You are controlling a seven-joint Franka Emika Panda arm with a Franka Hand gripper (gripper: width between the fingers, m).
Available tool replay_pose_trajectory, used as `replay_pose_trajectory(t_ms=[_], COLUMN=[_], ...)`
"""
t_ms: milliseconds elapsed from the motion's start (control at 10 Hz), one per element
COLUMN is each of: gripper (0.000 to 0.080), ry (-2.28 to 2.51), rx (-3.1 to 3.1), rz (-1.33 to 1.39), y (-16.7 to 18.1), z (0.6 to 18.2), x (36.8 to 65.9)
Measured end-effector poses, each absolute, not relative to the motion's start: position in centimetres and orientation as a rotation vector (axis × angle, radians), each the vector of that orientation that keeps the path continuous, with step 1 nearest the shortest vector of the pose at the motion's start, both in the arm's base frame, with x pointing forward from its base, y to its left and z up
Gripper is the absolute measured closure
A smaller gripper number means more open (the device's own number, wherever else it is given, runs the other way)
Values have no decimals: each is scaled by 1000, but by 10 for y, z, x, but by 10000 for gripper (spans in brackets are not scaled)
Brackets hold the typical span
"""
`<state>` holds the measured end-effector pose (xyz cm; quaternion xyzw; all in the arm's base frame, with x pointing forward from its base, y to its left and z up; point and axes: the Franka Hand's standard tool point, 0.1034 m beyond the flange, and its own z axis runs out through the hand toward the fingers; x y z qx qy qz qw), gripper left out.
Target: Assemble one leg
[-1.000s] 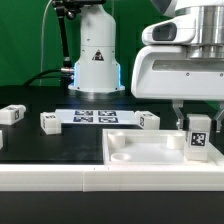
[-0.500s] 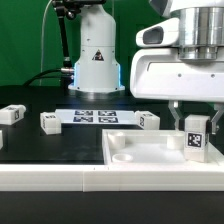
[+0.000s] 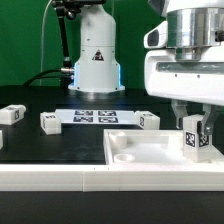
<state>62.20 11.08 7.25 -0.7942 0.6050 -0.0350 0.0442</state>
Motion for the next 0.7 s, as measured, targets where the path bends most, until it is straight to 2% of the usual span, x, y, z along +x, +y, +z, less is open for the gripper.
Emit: replay_pose_trajectory(t_ms=[200, 600, 700], gripper=[509, 509, 350], ry=[2116, 2181, 2126], rx=[-2219, -2129, -2183], rz=[-80, -76, -83], y=[114, 112, 112], z=[72, 72, 72], x=[620, 621, 621])
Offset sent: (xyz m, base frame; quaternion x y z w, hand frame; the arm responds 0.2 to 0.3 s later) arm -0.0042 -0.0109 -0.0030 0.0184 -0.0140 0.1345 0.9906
